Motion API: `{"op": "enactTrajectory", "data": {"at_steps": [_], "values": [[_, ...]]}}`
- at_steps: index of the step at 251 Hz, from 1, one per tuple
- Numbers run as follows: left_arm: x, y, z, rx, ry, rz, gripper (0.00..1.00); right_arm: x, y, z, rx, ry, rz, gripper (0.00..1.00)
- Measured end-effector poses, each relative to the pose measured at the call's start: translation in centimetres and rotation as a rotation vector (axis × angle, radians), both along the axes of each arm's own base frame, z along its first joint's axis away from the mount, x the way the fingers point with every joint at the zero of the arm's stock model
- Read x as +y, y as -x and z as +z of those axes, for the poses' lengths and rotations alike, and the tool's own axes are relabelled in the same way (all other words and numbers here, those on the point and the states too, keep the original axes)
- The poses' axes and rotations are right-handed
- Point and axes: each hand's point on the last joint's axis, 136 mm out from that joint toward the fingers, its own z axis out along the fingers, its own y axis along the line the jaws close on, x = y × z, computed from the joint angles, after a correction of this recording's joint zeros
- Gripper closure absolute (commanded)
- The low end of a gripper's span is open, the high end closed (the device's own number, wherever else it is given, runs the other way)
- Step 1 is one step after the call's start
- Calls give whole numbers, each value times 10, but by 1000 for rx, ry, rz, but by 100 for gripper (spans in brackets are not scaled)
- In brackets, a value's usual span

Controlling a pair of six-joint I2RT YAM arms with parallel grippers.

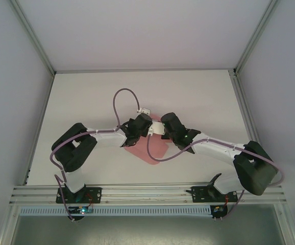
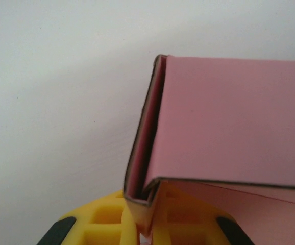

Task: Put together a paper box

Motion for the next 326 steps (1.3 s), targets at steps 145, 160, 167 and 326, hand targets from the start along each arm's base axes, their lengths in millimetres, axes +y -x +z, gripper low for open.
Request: {"op": "enactTrajectory", "data": {"at_steps": [145,160,167,326], "values": [[16,2,2,-78,68,-34,100,-12,17,39,95,-231,11,2],[16,5,6,-81,76,-42,100,-7,28,67,62,-319,61,2],[17,6,9,-85,80,-47,100,-6,32,80,41,-359,81,2],[11,52,120,-286,304,-265,100,2,6,162,237,-747,-114,2]]}}
